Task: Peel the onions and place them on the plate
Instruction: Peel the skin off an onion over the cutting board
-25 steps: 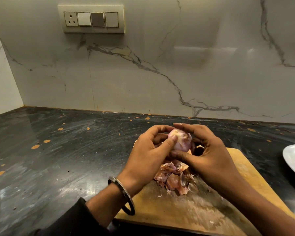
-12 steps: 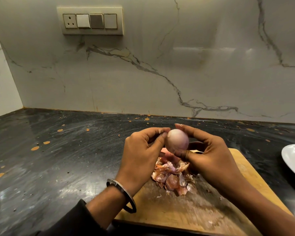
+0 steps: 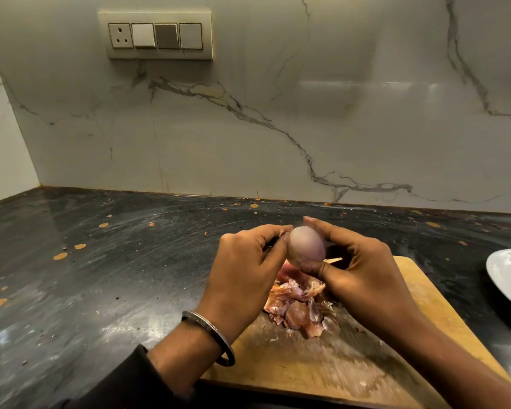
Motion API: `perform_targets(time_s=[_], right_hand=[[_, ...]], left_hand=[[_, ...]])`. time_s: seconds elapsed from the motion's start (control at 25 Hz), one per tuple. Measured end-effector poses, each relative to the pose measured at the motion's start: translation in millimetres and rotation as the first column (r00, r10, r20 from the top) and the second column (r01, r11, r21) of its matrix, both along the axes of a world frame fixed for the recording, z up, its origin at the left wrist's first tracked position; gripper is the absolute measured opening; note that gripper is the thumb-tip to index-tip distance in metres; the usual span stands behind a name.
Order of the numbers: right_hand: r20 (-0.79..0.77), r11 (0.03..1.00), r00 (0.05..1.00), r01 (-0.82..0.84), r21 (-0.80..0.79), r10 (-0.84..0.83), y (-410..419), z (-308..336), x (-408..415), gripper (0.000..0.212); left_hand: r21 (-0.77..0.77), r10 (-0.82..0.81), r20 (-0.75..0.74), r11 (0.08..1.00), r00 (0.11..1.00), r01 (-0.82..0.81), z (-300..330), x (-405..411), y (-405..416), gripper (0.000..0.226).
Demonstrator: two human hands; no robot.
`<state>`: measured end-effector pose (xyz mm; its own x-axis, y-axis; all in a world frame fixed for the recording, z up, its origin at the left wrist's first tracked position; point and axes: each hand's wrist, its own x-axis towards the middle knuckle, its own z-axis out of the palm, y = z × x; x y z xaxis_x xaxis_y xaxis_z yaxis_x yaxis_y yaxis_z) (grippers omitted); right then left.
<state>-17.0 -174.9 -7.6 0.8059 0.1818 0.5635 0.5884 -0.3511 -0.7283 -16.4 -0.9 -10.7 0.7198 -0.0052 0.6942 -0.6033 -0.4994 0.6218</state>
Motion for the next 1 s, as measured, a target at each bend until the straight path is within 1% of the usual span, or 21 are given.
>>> perform_targets(time_s=[0.12, 0.24, 0.32, 0.44, 0.56, 0.64, 0.72, 0.76, 0.8, 0.92, 1.0], right_hand=[[0.032, 1.0, 0.999, -0.01, -0.013, 0.01, 4, 0, -2, 0.072], [0.013, 1.0, 1.0, -0.014, 0.016, 0.014, 3, 0, -1, 0.066], [-0.044, 0.997, 0.998, -0.045, 0.07, 0.048, 1, 2, -1, 0.063], [-0.138, 0.976, 0.981, -0.11, 0.188, 0.137, -1, 3, 1, 0.061], [-0.212, 0.94, 0.955, -0.135, 0.313, 0.208, -2, 3, 3, 0.057], [-0.246, 0.921, 0.939, -0.141, 0.364, 0.241, -4, 2, 5, 0.057], [-0.272, 0.898, 0.917, -0.163, 0.409, 0.291, -3, 2, 7, 0.056], [-0.284, 0.885, 0.905, -0.174, 0.432, 0.316, -2, 2, 7, 0.056], [-0.296, 0.873, 0.896, -0.173, 0.455, 0.332, -1, 0, 8, 0.055], [-0.328, 0.821, 0.887, -0.094, 0.563, 0.326, -4, -1, 13, 0.054], [-0.332, 0.8, 0.896, -0.042, 0.599, 0.296, -8, 1, 16, 0.057]], left_hand=[[-0.003, 0.052, 0.008, 0.999, 0.999, -0.052, 0, 0, 0, 0.018], [-0.094, 0.033, -0.034, 0.995, 0.999, -0.036, 0, 1, 0, 0.014], [-0.234, -0.055, -0.133, 0.972, 0.99, 0.023, 1, 3, 1, 0.016], [-0.416, -0.218, -0.259, 0.904, 0.941, 0.096, 4, 3, 1, 0.017], [-0.489, -0.292, -0.283, 0.863, 0.914, 0.125, 4, 2, 0, 0.019], [-0.521, -0.309, -0.301, 0.846, 0.902, 0.116, 4, 3, 1, 0.02], [-0.578, -0.353, -0.336, 0.809, 0.873, 0.104, 4, 3, -1, 0.021], [-0.589, -0.36, -0.35, 0.803, 0.865, 0.096, 5, 2, -1, 0.022], [-0.569, -0.336, -0.36, 0.818, 0.87, 0.08, 4, 2, -1, 0.023], [-0.392, -0.176, -0.347, 0.92, 0.921, 0.028, 3, 2, -1, 0.029], [-0.287, -0.111, -0.311, 0.958, 0.944, 0.018, 3, 0, 0, 0.037]])
